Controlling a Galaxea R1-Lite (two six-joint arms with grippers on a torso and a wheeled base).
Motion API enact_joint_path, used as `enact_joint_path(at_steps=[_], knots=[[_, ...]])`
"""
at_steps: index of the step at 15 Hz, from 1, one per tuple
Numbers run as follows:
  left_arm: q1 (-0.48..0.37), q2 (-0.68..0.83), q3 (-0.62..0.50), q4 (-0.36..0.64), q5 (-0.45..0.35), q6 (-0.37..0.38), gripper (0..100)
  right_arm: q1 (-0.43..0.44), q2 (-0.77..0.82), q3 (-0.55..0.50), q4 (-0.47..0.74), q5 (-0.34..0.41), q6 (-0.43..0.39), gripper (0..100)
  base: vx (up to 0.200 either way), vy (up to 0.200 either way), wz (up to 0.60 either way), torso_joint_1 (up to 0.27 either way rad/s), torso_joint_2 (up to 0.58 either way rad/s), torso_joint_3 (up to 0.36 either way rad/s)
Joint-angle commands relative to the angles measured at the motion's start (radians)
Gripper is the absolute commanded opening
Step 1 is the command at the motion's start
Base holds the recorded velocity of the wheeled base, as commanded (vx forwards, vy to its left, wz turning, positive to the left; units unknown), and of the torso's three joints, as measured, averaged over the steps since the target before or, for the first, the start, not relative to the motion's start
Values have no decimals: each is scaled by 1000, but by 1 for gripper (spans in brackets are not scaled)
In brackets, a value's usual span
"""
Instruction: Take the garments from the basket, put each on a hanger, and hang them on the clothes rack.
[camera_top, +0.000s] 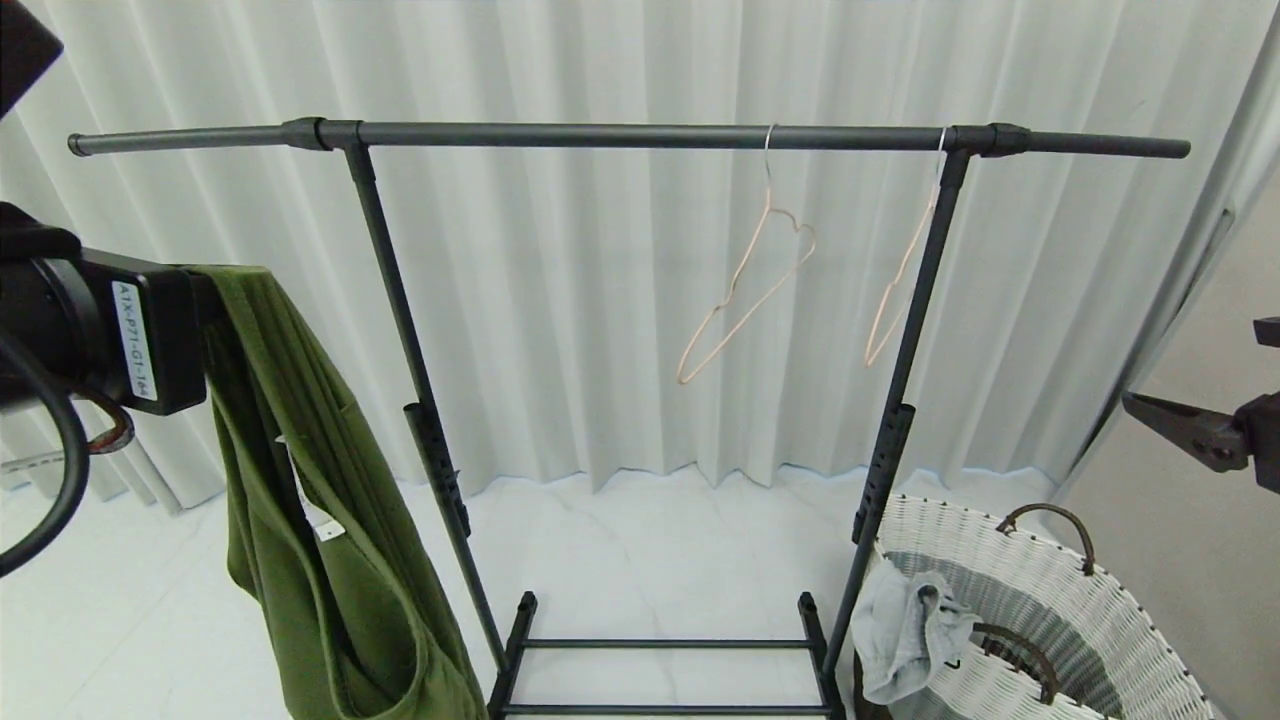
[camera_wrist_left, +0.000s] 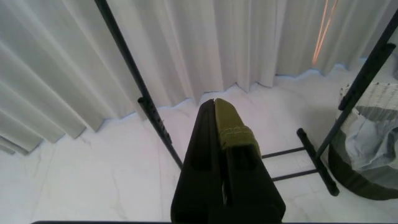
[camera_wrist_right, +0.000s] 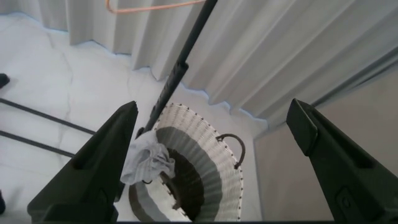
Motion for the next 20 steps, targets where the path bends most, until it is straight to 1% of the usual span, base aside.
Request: enact_joint_path(at_steps=[1, 4, 6, 8, 11, 20], knots=[[-1, -5, 2, 0, 0, 0, 0, 1, 9, -3, -11, -1, -1, 100, 0, 0, 0, 222, -491, -281], [-1, -2, 3, 0, 0, -1, 0, 1, 41, -3, -96, 2, -2, 100, 0, 0, 0, 227, -500, -274], [-1, -2, 3, 0, 0, -1, 0, 2, 47, -1, -119, 4, -2, 100, 0, 0, 0, 200, -430, -237], [1, 2, 3, 0, 1, -3, 0, 2, 61, -3, -143, 4, -2, 100, 0, 0, 0, 81, -161, -88], [1, 10, 5, 0, 1, -3, 0, 2, 75, -4, -171, 21, -1, 100, 200, 0, 0, 17, -46, -17], [1, 16, 7, 0, 1, -3, 0, 5, 98, -6, -171, 38, -1, 100, 200, 0, 0, 7, -1, 1]])
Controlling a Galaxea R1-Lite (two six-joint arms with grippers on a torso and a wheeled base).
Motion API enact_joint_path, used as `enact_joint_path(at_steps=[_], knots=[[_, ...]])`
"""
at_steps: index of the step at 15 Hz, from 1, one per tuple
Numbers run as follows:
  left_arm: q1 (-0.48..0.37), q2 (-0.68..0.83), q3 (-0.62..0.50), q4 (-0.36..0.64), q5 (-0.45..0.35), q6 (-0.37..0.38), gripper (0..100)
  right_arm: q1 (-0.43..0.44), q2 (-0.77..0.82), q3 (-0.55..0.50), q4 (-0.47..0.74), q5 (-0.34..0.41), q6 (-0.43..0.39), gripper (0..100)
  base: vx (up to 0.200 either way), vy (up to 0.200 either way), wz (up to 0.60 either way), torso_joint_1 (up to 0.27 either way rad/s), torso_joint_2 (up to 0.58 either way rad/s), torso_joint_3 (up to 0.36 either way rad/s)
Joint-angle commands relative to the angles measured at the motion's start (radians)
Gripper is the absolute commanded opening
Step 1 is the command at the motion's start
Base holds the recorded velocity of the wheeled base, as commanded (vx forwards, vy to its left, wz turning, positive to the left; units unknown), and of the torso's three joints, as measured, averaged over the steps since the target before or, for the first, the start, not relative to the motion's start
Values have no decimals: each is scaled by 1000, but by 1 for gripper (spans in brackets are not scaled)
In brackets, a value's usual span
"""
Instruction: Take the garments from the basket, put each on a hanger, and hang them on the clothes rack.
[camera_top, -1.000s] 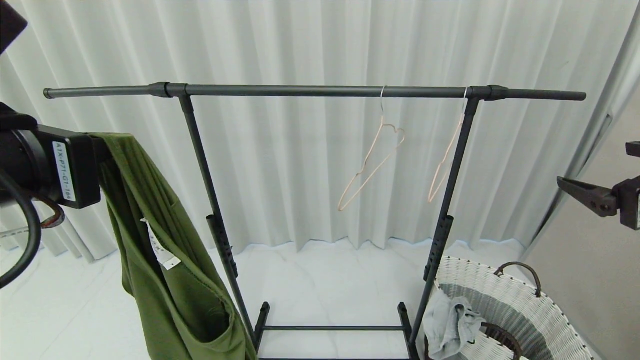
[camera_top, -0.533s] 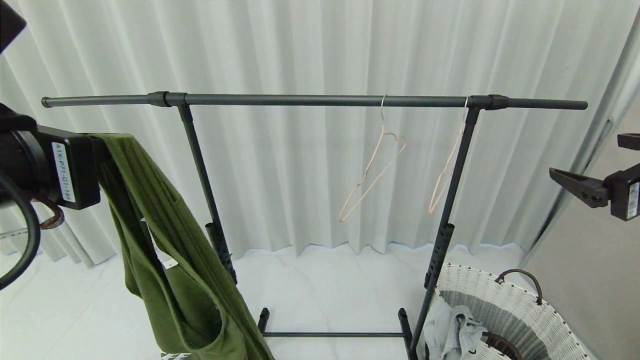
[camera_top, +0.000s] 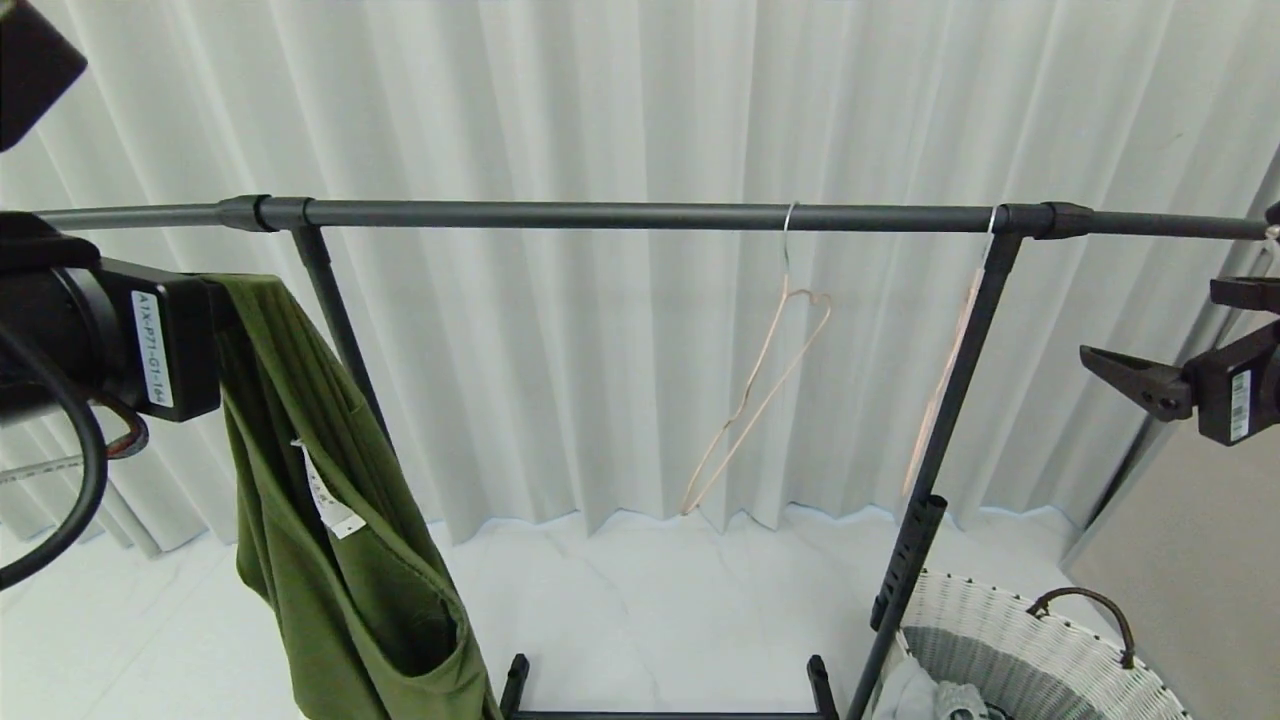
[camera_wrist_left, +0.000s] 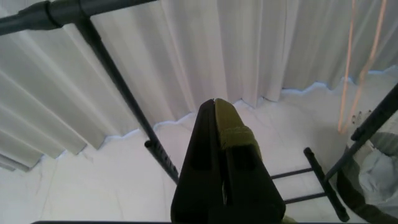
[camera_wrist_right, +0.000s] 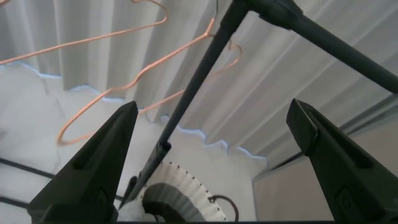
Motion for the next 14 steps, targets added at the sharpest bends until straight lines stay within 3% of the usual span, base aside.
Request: enact_joint_path(at_steps=[1, 6, 8, 14], knots=[[0, 7, 0, 0, 0, 0, 0, 2, 20, 0, 0, 2, 0, 100, 200, 0, 0, -2, 2, 2], [59, -25, 129, -52, 4, -4, 0, 9, 70, 0, 1, 34, 7, 100, 40, 0, 0, 1, 0, 0], [79, -38, 186, -128, 5, 6, 0, 22, 118, -8, 1, 32, 55, 100, 0, 0, 0, 0, 0, 0], [82, -68, 206, -134, 13, 8, 0, 62, 265, -34, 1, 20, 179, 100, 0, 0, 0, 0, 0, 0]])
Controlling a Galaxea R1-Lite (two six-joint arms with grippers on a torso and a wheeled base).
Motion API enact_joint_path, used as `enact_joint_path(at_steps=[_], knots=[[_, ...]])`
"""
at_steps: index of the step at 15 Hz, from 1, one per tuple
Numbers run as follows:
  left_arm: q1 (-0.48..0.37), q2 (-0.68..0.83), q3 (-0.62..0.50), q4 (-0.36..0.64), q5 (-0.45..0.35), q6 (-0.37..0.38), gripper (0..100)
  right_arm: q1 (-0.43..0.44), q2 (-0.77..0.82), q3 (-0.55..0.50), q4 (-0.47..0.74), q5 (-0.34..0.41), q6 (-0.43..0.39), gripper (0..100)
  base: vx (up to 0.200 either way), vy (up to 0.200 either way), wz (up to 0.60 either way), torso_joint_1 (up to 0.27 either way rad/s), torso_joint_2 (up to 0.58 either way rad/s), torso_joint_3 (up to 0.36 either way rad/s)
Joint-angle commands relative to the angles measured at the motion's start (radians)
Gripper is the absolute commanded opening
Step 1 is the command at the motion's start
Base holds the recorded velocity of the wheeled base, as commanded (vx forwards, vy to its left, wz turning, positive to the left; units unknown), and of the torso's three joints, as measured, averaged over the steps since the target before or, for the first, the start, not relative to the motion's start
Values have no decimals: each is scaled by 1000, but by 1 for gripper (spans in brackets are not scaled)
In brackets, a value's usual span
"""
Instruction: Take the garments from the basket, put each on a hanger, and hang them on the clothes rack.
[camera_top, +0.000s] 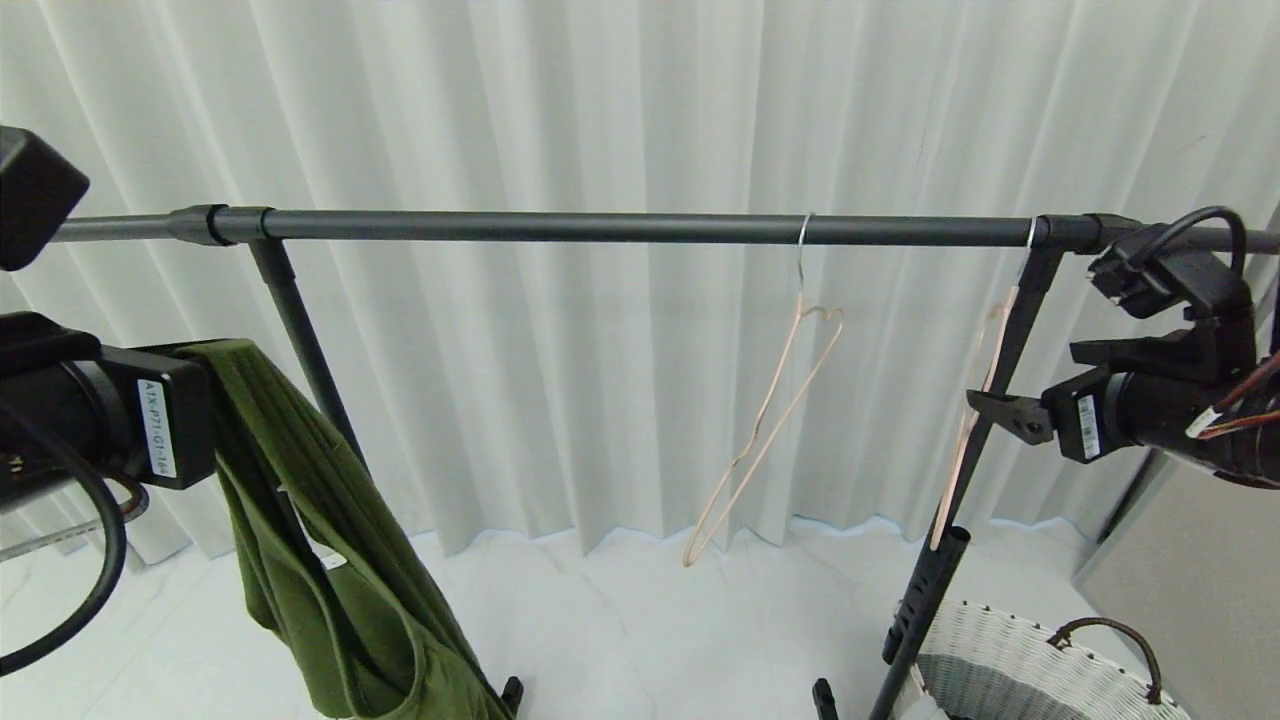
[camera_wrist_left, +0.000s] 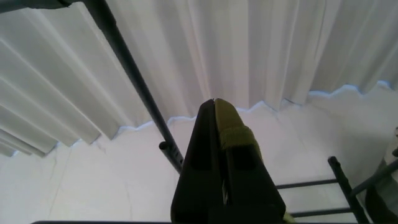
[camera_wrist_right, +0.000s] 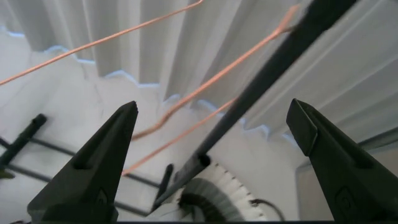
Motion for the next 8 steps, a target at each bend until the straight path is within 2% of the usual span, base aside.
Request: enact_joint_path(at_steps=[1, 5, 8], knots=[[0, -17, 13, 1, 0, 0, 0, 3, 64, -3, 1, -10, 30, 100, 0, 0, 0, 0, 0, 0], [38, -40, 39, 1, 0, 0, 0, 2, 72, 23, 6, -54, 96, 100, 0, 0, 0, 0, 0, 0], [38, -41, 39, -1, 0, 0, 0, 2, 63, 52, 6, -54, 99, 100, 0, 0, 0, 0, 0, 0]])
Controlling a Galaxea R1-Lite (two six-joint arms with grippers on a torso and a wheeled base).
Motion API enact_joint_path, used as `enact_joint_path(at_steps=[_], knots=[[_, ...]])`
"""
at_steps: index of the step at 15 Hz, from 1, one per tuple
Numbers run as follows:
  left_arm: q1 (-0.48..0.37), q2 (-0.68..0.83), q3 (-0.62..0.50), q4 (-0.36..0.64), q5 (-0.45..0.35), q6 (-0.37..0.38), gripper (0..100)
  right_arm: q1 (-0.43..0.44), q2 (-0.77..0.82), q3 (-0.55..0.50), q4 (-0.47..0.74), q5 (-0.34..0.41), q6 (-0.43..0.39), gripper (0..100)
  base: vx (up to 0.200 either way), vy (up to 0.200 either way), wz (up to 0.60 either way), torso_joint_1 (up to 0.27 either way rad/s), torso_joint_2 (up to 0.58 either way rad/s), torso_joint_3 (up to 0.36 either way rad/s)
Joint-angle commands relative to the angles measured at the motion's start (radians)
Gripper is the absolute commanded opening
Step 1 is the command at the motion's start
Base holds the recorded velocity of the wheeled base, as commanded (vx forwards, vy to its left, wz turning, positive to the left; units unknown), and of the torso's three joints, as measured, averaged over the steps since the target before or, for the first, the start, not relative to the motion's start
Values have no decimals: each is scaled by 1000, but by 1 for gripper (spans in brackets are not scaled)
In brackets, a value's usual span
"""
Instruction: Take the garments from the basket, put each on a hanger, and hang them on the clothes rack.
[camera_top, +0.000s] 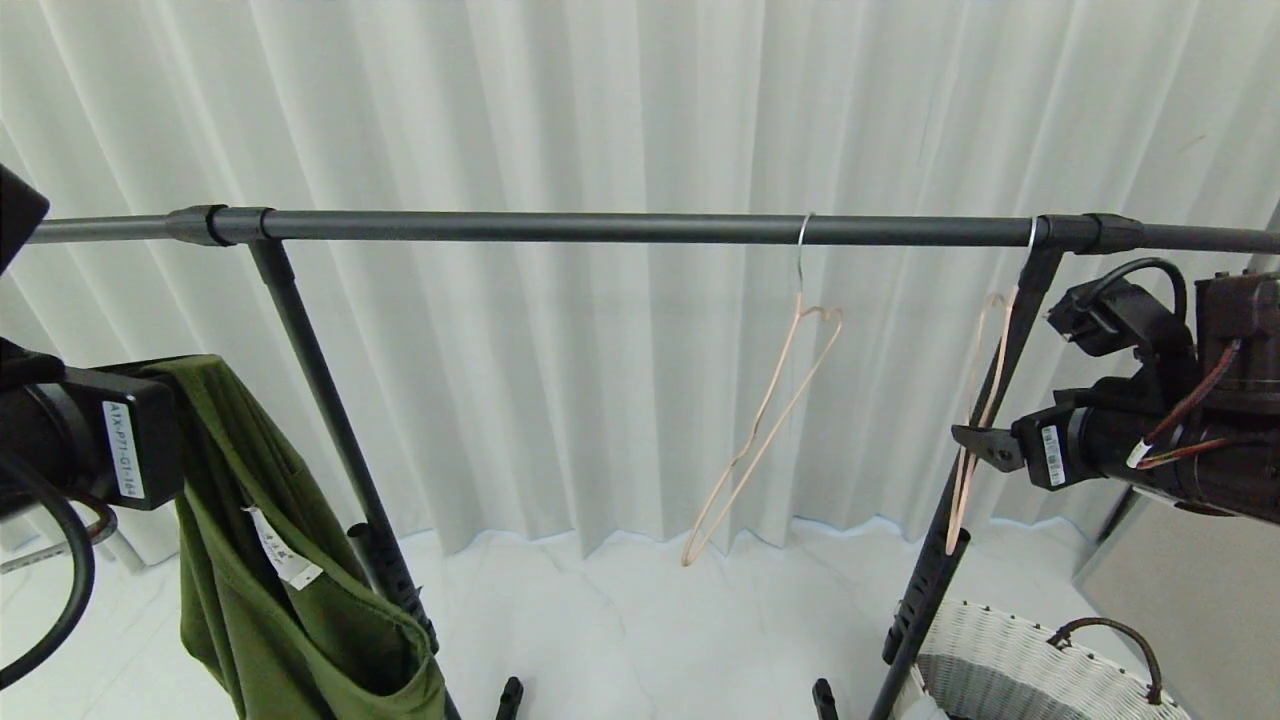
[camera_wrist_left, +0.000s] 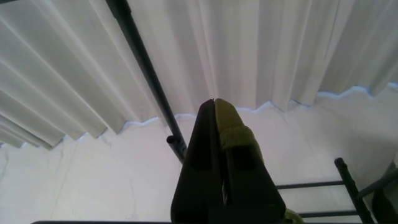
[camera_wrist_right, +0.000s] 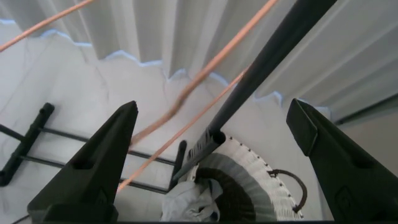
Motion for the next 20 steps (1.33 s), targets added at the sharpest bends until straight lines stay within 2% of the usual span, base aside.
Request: enact_joint_path(at_steps=[1, 6, 13, 15, 17, 20], knots=[[1, -3, 0, -1, 0, 0, 0, 0, -6, 11, 0, -1, 7, 100, 0, 0, 0, 0, 0, 0], [1, -5, 3, -1, 0, -1, 0, -2, -4, 8, 1, -1, 66, 100, 0, 0, 0, 0, 0, 0], [1, -3, 16, -1, -1, -1, 0, -26, 13, -2, 1, -1, 100, 100, 0, 0, 0, 0, 0, 0], [1, 4, 20, -1, -3, -4, 0, -37, 48, -58, 53, -1, 197, 100, 0, 0, 0, 0, 0, 0], [1, 3, 30, -1, -3, -6, 0, -59, 82, -134, 158, -1, 252, 100, 0, 0, 0, 0, 0, 0], [-1, -2, 45, -1, -3, -6, 0, -106, 145, -222, 257, -1, 263, 100, 0, 0, 0, 0, 0, 0]])
